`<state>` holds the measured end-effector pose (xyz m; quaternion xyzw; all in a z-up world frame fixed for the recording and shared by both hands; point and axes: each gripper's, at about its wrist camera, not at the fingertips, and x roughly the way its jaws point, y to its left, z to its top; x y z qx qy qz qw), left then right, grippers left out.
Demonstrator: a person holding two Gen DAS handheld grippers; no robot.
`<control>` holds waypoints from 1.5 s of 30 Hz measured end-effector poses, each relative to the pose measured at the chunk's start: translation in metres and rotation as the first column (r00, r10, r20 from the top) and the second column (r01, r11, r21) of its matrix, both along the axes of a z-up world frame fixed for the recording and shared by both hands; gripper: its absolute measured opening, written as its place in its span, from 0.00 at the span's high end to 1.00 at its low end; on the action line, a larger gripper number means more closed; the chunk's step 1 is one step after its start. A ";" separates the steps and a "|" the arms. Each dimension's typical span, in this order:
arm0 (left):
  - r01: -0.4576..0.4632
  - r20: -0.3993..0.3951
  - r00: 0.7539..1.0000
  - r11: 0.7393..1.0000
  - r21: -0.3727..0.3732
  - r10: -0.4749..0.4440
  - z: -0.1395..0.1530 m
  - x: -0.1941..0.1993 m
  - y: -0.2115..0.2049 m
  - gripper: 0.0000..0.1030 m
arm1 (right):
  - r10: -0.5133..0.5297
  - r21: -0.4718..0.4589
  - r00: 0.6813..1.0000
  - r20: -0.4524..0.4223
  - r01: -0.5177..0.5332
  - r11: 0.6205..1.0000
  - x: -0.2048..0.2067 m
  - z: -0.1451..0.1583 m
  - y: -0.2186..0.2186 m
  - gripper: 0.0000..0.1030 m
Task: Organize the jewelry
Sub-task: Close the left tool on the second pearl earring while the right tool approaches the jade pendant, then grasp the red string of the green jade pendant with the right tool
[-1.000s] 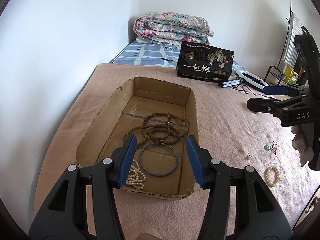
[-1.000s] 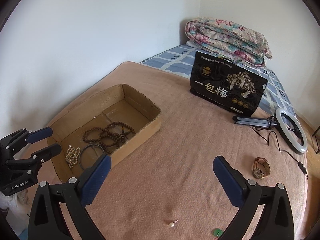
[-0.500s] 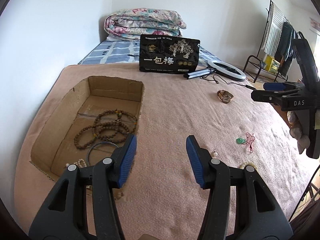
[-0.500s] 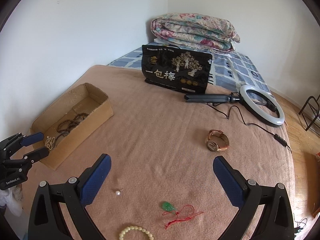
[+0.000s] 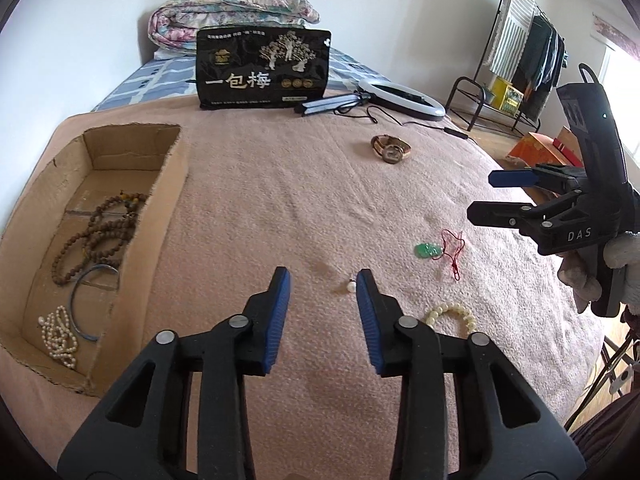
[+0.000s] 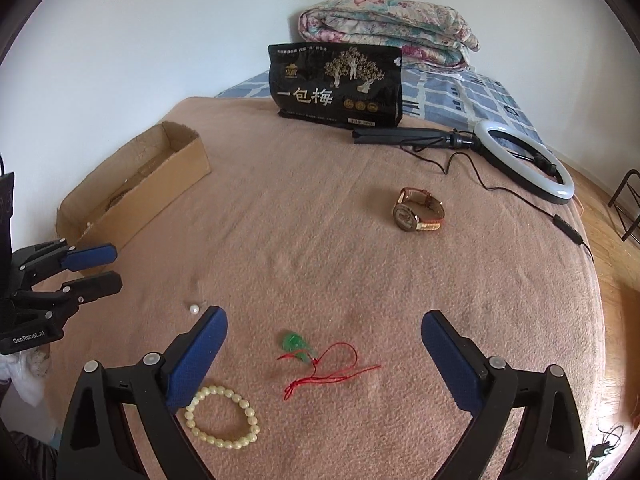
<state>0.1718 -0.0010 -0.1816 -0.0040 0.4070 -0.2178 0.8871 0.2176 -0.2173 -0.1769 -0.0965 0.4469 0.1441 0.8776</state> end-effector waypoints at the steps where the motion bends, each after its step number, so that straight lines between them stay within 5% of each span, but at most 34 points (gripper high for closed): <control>1: 0.011 -0.009 1.000 1.000 0.000 -0.011 -0.004 0.001 -0.005 0.71 | 0.016 -0.005 1.000 -0.016 -0.016 1.000 -0.001 -0.005 0.001 0.12; 5: 0.055 -0.039 0.998 0.998 0.001 -0.055 -0.017 0.003 -0.022 0.80 | 0.068 -0.017 0.996 -0.062 -0.069 0.997 -0.005 -0.022 0.002 0.21; 21: 0.087 -0.077 0.994 0.994 0.063 -0.082 -0.049 0.018 -0.050 0.83 | 0.173 -0.044 0.974 -0.148 -0.182 0.982 0.004 -0.055 0.008 0.47; 41: 0.074 -0.085 0.994 0.993 0.090 -0.066 -0.058 0.029 -0.052 0.86 | 0.207 -0.067 0.962 -0.177 -0.222 0.973 0.009 -0.064 0.018 0.52; 45: 0.062 -0.092 0.994 0.995 0.081 -0.055 -0.060 0.032 -0.050 0.93 | 0.208 -0.077 0.961 -0.183 -0.225 0.971 0.010 -0.067 0.019 0.57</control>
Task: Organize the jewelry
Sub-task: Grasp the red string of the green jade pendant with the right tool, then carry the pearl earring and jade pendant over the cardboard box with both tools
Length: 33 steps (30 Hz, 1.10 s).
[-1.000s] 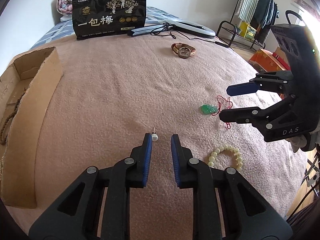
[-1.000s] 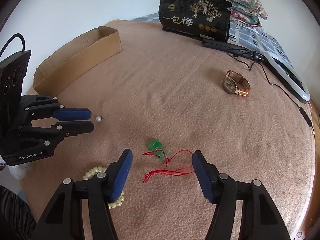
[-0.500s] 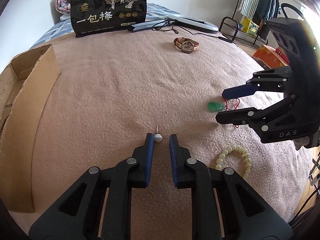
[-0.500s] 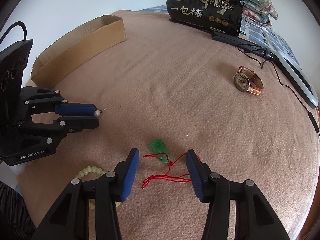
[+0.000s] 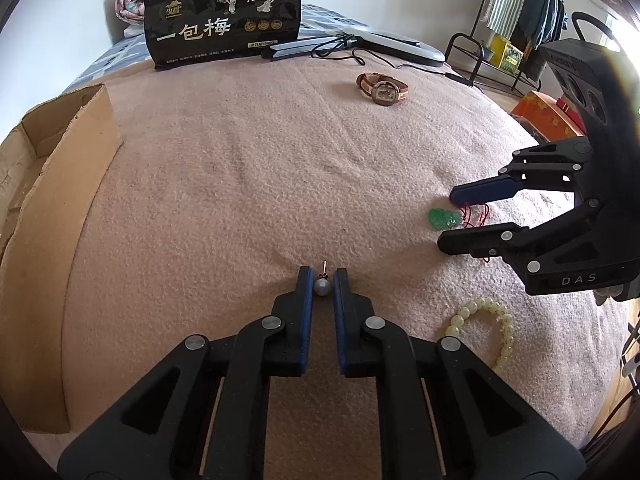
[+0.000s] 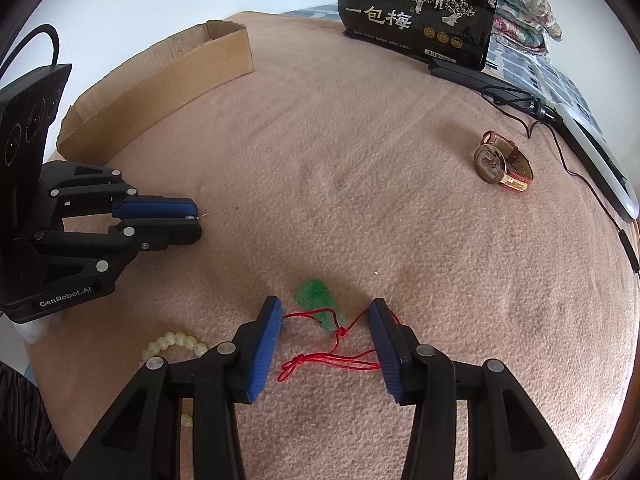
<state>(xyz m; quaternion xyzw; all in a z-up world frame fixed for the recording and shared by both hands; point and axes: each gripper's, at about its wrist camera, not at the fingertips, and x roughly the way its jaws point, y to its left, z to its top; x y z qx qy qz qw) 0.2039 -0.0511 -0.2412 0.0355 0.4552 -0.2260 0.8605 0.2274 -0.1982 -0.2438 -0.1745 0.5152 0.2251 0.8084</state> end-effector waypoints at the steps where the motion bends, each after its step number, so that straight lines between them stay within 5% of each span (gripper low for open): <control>1: -0.002 -0.002 1.000 1.000 -0.004 0.002 0.000 0.001 0.001 0.93 | 0.001 -0.002 1.000 -0.001 -0.001 1.000 0.000 0.000 0.000 0.59; 9: -0.009 0.003 1.000 1.000 -0.011 0.009 0.003 -0.003 0.003 0.93 | -0.011 0.009 1.000 -0.022 0.011 1.000 -0.003 0.002 -0.001 0.86; 33: -0.043 0.061 0.997 0.998 -0.043 0.045 0.036 -0.023 0.028 0.93 | -0.117 0.129 0.992 0.043 0.110 0.985 -0.011 0.042 -0.013 0.96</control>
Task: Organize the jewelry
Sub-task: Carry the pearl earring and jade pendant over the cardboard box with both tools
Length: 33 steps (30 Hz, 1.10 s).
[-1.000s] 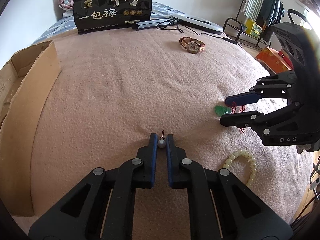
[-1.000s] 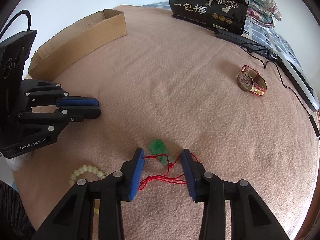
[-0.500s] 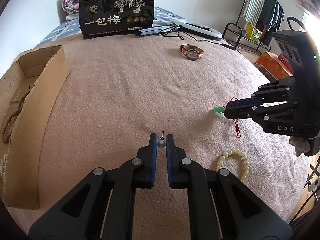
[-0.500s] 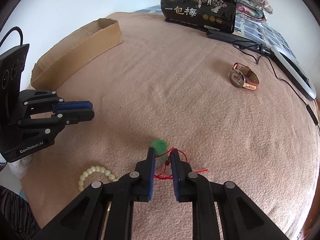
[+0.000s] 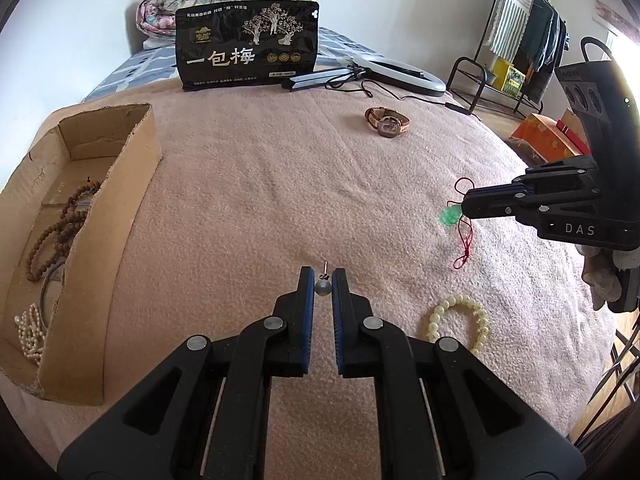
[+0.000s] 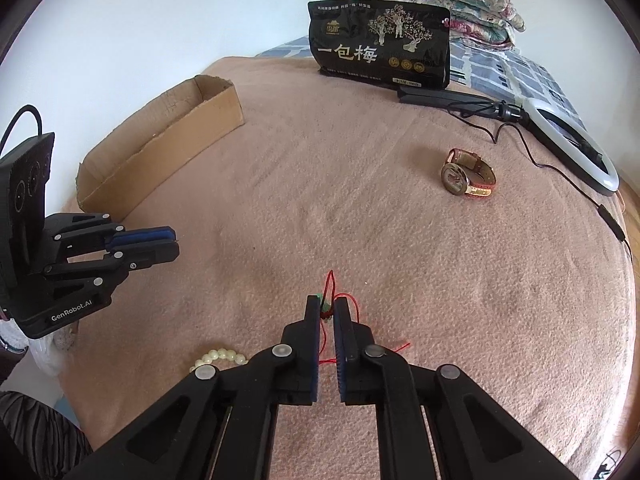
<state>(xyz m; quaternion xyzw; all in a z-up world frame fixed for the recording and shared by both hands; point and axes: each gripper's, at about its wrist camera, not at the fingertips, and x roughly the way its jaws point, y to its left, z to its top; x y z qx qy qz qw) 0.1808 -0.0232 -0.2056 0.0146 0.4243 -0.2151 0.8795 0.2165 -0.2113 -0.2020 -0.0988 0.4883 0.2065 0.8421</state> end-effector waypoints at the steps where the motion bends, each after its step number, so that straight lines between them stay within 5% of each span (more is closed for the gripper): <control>1: -0.002 0.003 1.000 1.000 -0.004 0.002 0.002 -0.001 0.002 0.93 | -0.001 0.004 1.000 0.005 0.001 1.000 -0.001 0.003 0.001 0.96; 15: -0.073 0.061 0.995 0.996 -0.042 0.076 0.034 -0.007 0.047 0.93 | 0.041 0.042 0.995 0.094 -0.045 0.998 -0.005 0.050 0.043 0.96; 33: -0.252 0.118 0.960 0.967 -0.039 0.255 0.057 -0.001 0.162 0.93 | 0.134 0.066 0.978 0.159 -0.146 0.987 0.016 0.077 0.140 0.96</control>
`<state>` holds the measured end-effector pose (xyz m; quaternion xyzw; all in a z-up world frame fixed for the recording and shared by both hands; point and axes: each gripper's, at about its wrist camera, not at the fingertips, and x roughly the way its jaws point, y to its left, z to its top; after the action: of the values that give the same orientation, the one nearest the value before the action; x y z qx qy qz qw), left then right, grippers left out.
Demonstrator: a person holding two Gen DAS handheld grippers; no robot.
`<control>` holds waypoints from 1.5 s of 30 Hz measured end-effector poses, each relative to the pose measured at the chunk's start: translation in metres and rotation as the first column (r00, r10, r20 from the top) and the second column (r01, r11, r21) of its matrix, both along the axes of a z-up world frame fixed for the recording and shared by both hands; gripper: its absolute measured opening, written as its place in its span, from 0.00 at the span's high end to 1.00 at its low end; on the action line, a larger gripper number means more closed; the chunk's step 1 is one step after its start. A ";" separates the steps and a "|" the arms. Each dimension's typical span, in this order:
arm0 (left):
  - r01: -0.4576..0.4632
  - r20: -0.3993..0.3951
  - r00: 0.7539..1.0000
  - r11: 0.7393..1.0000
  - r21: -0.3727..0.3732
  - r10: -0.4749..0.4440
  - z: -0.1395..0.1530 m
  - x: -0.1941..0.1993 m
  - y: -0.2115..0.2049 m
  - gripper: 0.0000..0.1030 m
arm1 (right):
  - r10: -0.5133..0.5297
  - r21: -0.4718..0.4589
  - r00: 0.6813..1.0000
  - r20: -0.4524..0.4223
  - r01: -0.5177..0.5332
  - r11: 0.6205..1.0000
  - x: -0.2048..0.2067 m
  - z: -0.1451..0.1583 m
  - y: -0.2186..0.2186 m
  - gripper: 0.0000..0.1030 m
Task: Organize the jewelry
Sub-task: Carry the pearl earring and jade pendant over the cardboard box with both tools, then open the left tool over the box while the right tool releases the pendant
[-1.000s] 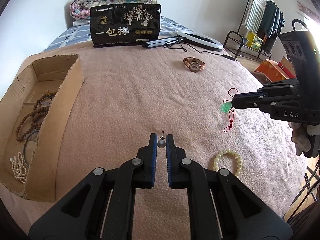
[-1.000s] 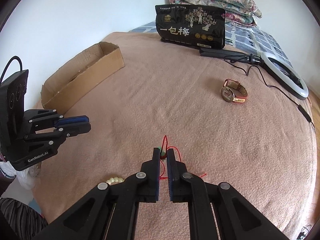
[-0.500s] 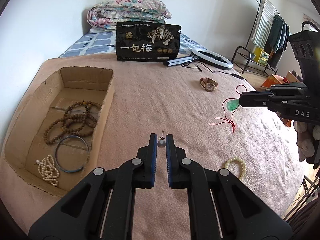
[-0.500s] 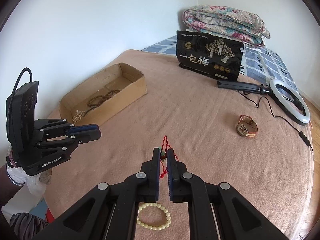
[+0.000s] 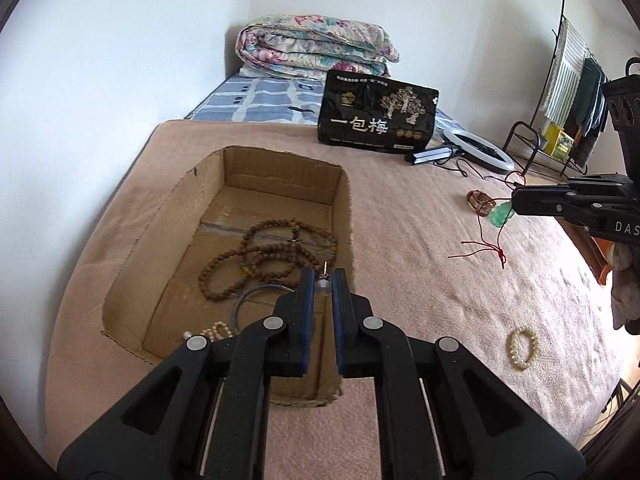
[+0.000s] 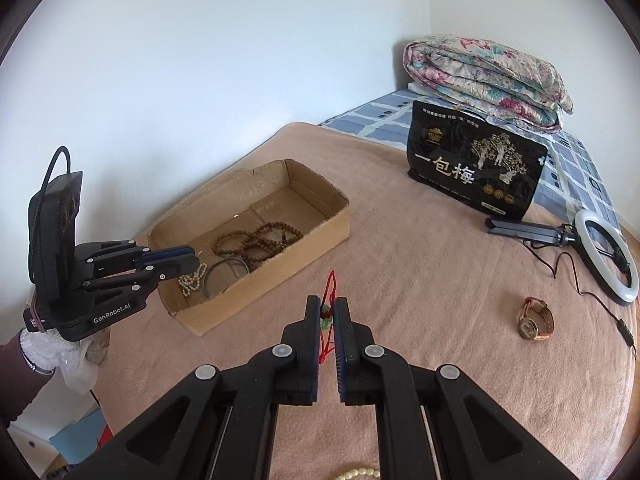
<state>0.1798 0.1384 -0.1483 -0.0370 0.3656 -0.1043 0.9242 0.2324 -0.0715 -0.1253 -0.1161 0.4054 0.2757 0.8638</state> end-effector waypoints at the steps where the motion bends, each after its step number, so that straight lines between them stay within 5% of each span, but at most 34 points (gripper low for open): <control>1: -0.009 0.001 1.000 1.000 0.004 0.009 0.000 0.000 0.006 0.93 | 0.005 0.001 1.000 0.001 -0.005 1.000 0.001 0.000 0.006 0.96; 14: -0.092 0.005 0.996 0.995 0.033 0.092 -0.006 0.004 0.059 0.93 | 0.073 0.012 0.997 0.011 -0.074 0.997 0.019 0.000 0.074 0.96; 41: -0.143 -0.039 0.989 0.990 0.002 0.143 -0.024 0.015 0.086 0.93 | 0.092 -0.032 0.994 -0.051 -0.094 0.995 0.054 -0.044 0.140 0.96; 43: -0.139 -0.038 0.989 0.990 0.011 0.140 -0.024 0.014 0.084 0.93 | 0.092 -0.035 0.994 -0.051 -0.093 0.995 0.054 -0.044 0.141 0.95; 45: -0.136 -0.034 0.990 0.991 0.014 0.137 -0.024 0.013 0.083 0.93 | 0.088 -0.034 0.995 -0.048 -0.090 0.995 0.054 -0.044 0.140 0.83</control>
<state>0.1931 0.2217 -0.1721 -0.0582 0.3788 -0.0379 0.9229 0.2860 0.0689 -0.1688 -0.1431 0.4247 0.3093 0.8388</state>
